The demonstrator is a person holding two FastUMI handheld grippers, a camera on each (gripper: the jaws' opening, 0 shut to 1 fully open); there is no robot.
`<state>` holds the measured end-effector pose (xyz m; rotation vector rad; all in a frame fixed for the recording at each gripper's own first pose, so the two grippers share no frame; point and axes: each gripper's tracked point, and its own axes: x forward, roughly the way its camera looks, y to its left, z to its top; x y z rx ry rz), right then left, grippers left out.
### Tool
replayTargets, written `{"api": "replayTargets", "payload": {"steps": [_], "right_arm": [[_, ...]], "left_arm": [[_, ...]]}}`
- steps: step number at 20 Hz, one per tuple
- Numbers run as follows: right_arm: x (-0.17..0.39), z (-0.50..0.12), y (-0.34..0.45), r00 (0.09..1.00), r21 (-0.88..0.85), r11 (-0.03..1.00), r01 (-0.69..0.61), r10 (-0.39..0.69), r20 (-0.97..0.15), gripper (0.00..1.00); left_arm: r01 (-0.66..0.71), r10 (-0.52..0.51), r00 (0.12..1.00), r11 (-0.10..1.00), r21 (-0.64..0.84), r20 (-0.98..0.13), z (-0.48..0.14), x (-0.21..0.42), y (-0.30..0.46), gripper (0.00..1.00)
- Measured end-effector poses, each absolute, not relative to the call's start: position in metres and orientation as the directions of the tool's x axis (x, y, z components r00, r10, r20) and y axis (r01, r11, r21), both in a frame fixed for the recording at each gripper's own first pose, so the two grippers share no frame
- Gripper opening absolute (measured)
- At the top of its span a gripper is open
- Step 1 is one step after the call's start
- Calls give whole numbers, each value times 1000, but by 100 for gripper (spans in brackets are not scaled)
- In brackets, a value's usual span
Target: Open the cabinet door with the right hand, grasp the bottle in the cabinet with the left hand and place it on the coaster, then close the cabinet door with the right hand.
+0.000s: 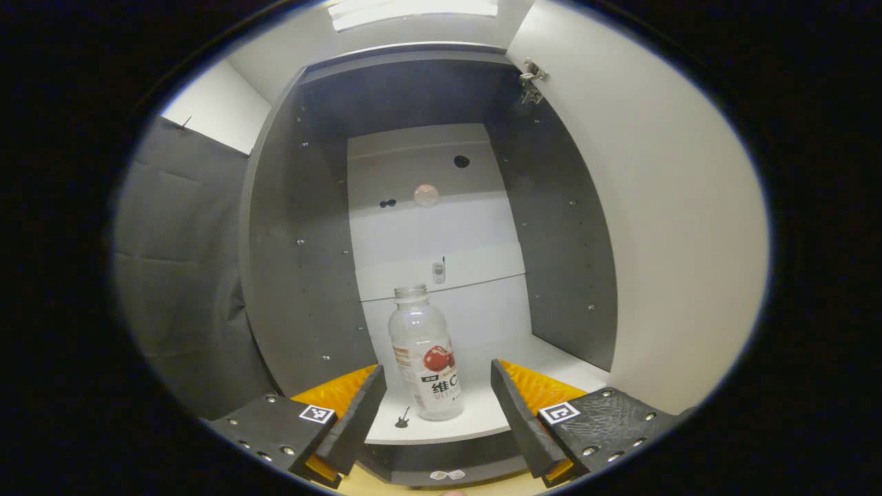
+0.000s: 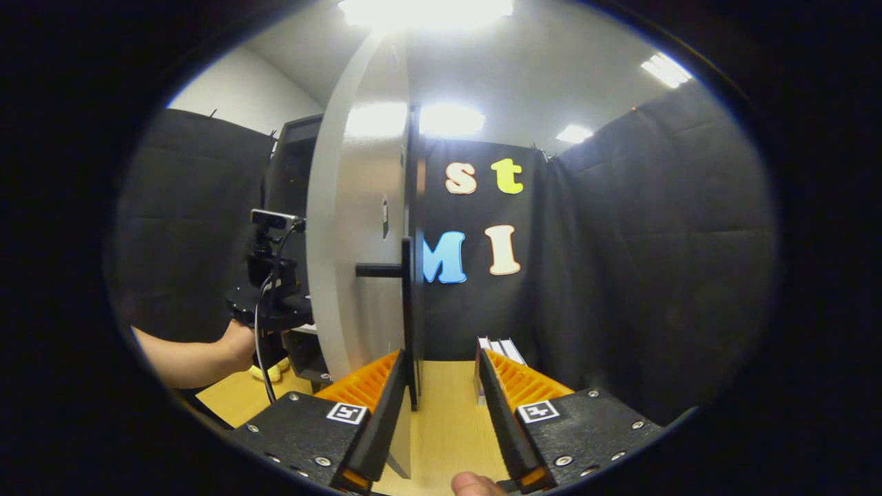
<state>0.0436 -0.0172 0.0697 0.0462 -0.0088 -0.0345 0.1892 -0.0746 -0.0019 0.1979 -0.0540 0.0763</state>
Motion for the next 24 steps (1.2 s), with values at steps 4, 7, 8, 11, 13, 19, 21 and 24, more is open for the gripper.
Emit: {"api": "replayTargets", "payload": {"steps": [4,7,8,11,13,19,21,24], "right_arm": [[43,69,-19,998,109,993,55,-55,-5,82],[41,70,-16,997,89,994,71,-70,-8,83],[41,69,-17,997,96,992,82,-81,-10,83],[39,69,-16,995,97,990,99,-97,-18,83],[39,69,-15,995,87,991,103,-101,-27,83],[39,70,-14,994,94,989,110,-109,-24,83],[39,70,-14,994,93,990,105,-103,-24,83],[38,71,-14,996,94,991,93,-91,-21,83]], "left_arm": [[-55,46,997,986,159,56,-5,220,-65,88],[-38,34,999,986,164,27,-14,246,-60,91],[-39,34,999,987,159,33,-14,253,-58,88],[-28,23,999,986,165,33,-18,273,-57,88],[-10,7,1000,984,178,15,-25,284,-62,88],[-2,2,1000,987,163,1,-24,279,-62,80],[-3,3,1000,990,144,3,-18,267,-62,76],[0,-3,1000,993,118,30,1,241,-60,75]]}}
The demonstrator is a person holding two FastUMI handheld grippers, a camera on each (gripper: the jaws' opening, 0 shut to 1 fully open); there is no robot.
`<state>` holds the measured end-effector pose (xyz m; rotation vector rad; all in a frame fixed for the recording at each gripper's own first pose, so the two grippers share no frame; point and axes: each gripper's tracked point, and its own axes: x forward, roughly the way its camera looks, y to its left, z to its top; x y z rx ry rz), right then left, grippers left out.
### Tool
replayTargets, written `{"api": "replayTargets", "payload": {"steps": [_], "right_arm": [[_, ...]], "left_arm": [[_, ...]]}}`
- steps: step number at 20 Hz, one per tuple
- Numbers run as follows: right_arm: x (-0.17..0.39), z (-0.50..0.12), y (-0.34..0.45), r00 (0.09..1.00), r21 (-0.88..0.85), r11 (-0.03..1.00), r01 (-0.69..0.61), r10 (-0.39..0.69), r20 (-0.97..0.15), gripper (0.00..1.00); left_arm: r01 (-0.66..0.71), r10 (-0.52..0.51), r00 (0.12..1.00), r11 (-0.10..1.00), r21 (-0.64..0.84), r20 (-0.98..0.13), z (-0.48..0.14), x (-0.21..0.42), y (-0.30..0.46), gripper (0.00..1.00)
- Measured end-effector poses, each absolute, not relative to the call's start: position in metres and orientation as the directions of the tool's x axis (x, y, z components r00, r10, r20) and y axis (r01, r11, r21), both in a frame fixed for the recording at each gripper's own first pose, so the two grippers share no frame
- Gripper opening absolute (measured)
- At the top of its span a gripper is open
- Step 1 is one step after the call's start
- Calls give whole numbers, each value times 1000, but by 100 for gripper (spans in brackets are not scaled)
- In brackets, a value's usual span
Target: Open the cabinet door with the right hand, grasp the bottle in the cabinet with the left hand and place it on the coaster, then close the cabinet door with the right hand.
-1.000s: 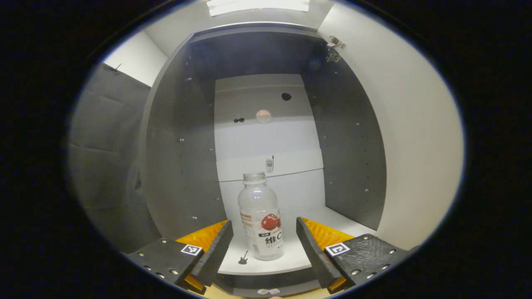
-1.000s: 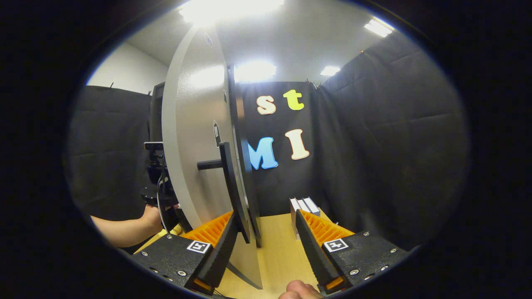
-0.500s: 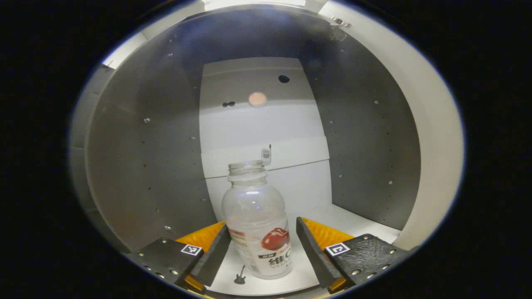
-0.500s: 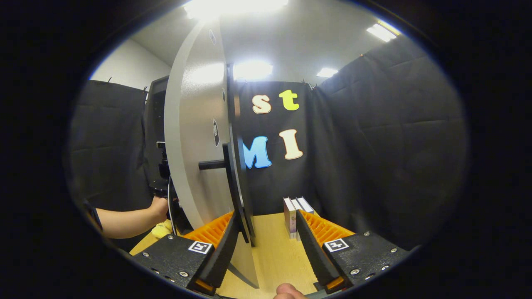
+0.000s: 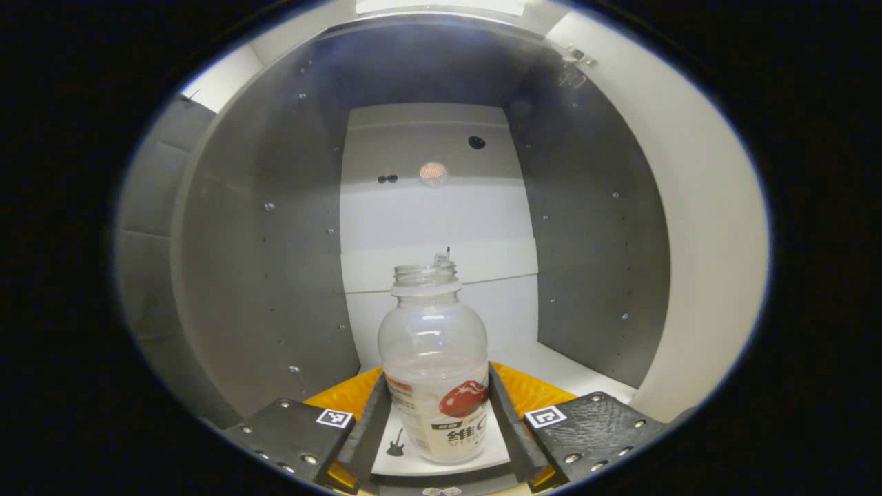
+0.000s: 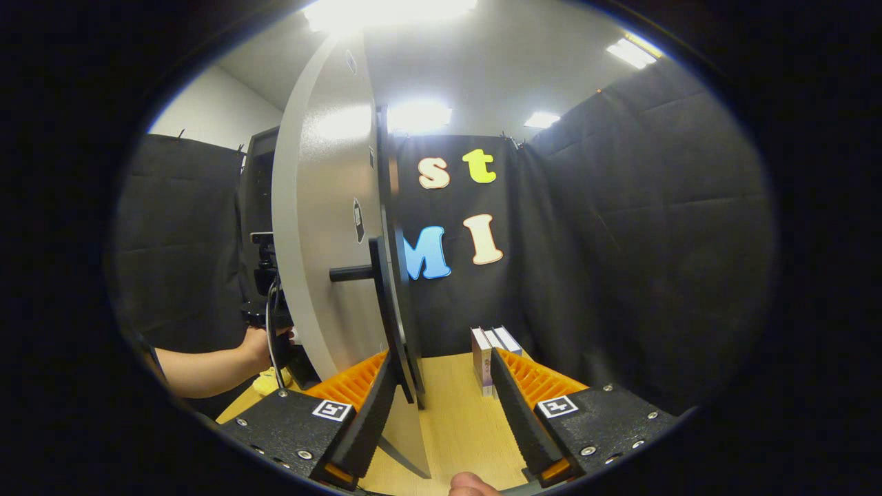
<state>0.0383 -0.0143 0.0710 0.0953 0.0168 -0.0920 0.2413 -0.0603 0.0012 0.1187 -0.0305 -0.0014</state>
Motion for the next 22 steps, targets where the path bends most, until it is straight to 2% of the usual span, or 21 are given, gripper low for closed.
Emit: {"api": "replayTargets", "payload": {"steps": [4,7,13,14,18,22], "right_arm": [[39,72,-16,997,101,992,77,-76,-15,83],[41,71,-19,998,107,992,70,-69,-14,83],[41,71,-20,999,120,992,39,-39,-4,84],[40,70,-21,999,125,992,34,-34,-1,85],[34,64,-17,1000,175,984,-13,15,-10,84],[26,60,-21,999,180,983,-47,48,-4,85]], "left_arm": [[-10,4,999,993,120,54,22,195,-56,77],[-13,7,998,993,117,59,36,154,-54,75],[-51,34,991,990,130,131,58,53,-53,77],[-61,42,989,990,127,141,58,40,-53,73],[-103,81,982,987,124,174,47,-12,-56,73],[-131,114,985,982,135,129,12,-46,-49,73]]}}
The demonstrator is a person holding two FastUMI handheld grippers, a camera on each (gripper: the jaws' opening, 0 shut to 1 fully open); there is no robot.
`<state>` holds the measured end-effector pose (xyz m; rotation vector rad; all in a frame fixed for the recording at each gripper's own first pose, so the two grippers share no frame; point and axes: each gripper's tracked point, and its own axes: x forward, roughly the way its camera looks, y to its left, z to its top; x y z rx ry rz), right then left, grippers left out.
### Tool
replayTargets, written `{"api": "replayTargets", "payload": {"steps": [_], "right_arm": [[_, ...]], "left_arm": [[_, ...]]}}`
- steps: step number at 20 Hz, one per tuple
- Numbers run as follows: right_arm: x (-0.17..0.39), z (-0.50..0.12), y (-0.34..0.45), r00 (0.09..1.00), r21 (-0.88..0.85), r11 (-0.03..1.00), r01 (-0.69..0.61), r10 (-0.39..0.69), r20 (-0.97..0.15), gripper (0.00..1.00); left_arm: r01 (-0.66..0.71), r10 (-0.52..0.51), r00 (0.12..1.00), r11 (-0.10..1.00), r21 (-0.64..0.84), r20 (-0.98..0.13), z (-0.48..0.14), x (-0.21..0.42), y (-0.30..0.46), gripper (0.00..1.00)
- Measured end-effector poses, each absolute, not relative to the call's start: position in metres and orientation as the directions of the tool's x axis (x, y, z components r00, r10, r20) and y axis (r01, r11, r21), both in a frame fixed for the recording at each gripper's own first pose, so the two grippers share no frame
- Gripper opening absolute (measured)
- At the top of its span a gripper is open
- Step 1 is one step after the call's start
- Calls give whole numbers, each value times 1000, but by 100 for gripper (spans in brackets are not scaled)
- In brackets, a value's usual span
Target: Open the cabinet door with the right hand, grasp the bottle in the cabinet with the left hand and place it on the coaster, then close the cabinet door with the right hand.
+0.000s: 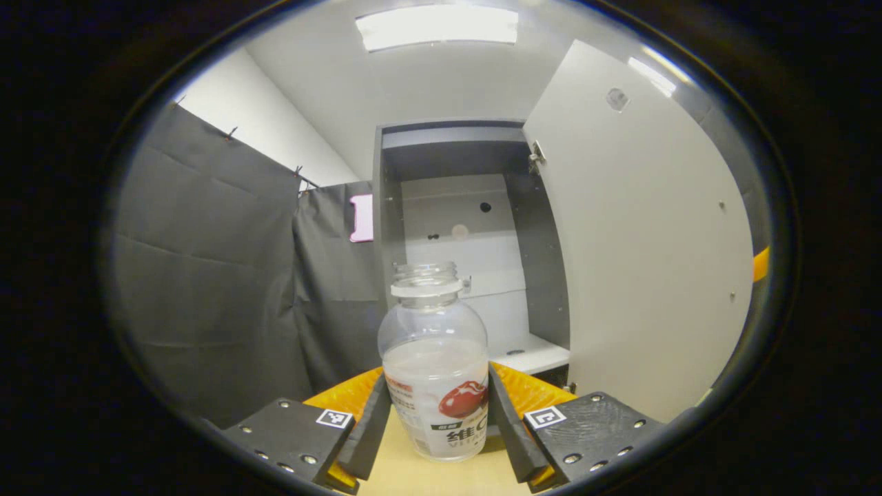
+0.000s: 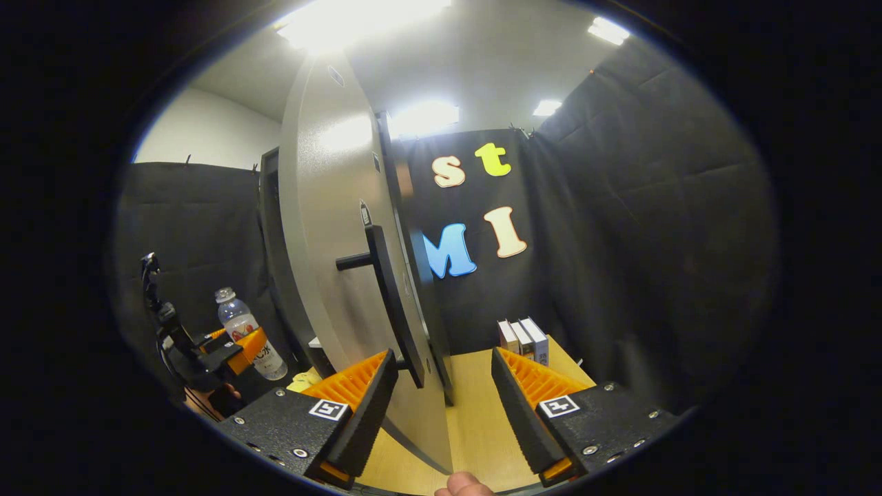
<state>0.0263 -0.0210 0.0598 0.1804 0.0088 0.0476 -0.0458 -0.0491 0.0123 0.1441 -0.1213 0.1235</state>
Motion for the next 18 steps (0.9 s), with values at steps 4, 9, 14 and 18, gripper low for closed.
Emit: {"api": "replayTargets", "payload": {"steps": [4,9,14,18], "right_arm": [[20,63,-28,998,169,984,-57,53,29,85],[20,63,-42,994,174,984,-23,5,105,85],[24,22,-51,998,88,995,35,-40,57,86],[27,-31,-50,998,5,999,32,-31,-48,87]], "left_arm": [[-181,170,977,980,85,125,-29,-68,-32,73],[-249,238,967,958,142,92,-123,-87,-19,74],[-272,271,962,954,125,24,-212,-92,-9,75],[-280,278,960,954,105,38,-246,-84,6,76]]}}
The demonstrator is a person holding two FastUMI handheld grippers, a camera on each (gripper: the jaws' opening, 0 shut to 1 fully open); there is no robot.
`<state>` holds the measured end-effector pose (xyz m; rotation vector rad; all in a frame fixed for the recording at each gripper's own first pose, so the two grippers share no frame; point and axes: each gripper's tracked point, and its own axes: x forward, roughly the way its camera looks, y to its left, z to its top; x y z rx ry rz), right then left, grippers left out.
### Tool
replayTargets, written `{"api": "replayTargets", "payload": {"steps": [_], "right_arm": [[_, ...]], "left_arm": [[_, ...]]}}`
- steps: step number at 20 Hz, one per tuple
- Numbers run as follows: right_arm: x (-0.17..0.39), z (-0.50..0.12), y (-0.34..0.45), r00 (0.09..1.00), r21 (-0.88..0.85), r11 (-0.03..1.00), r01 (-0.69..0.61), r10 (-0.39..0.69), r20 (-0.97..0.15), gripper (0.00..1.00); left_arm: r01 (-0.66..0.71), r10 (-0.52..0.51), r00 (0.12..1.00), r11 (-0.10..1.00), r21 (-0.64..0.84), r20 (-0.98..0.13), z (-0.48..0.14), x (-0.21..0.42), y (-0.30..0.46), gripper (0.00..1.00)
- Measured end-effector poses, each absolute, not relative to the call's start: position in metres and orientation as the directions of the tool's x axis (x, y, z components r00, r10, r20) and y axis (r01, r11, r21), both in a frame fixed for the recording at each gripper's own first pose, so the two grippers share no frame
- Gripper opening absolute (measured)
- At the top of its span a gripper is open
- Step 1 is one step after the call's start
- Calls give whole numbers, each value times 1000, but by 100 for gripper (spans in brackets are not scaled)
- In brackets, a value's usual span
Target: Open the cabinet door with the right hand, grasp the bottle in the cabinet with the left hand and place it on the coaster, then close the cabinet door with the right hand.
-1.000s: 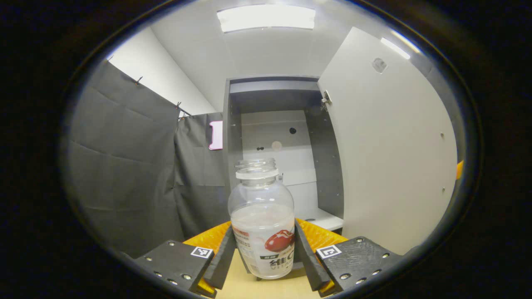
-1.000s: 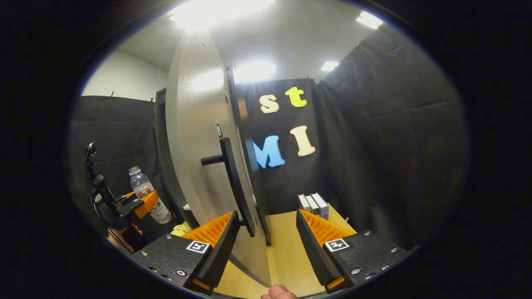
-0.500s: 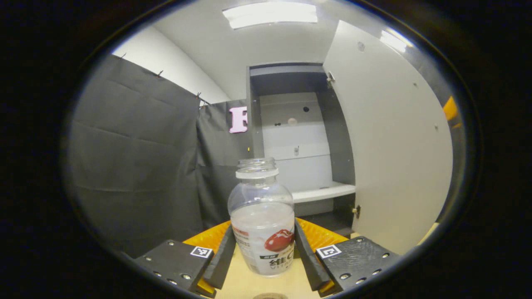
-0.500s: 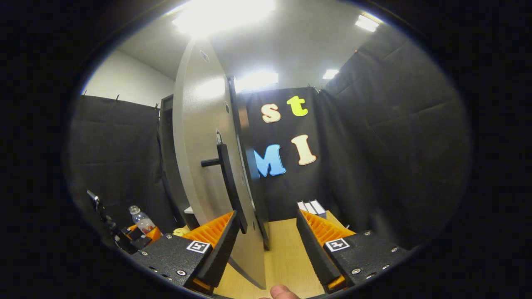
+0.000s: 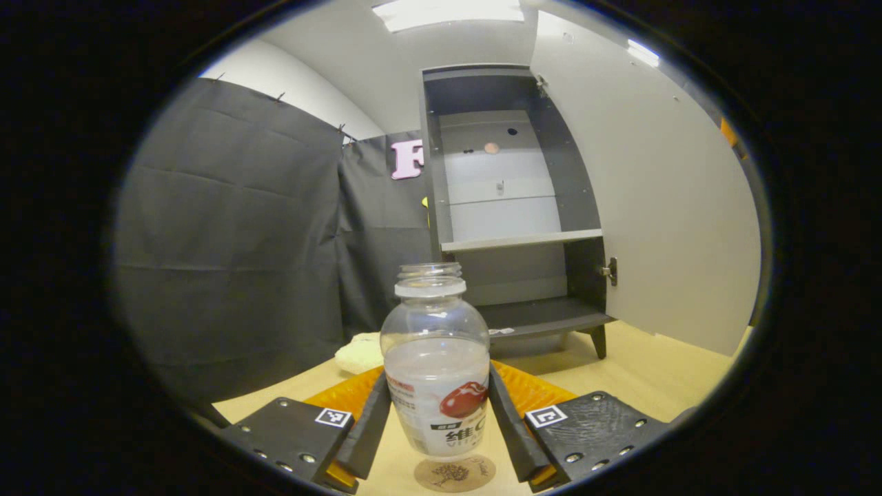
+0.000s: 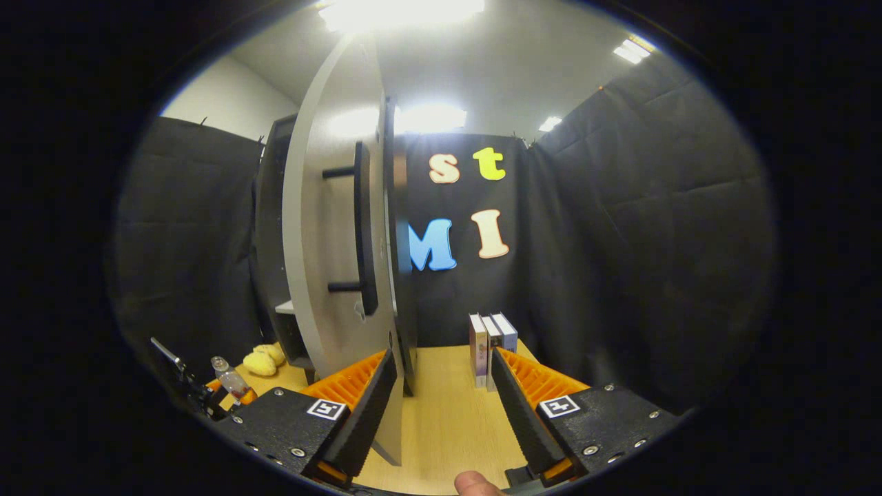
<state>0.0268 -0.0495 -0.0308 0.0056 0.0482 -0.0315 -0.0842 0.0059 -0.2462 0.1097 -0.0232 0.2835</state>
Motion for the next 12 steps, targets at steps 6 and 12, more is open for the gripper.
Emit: {"api": "replayTargets", "payload": {"steps": [6,12], "right_arm": [[30,-80,-48,987,-114,993,32,-49,-154,90],[34,-100,-47,980,-122,992,35,-58,-188,92]], "left_arm": [[-274,274,962,957,100,12,-284,-63,10,77],[-273,273,962,960,64,1,-298,-53,14,77]]}}
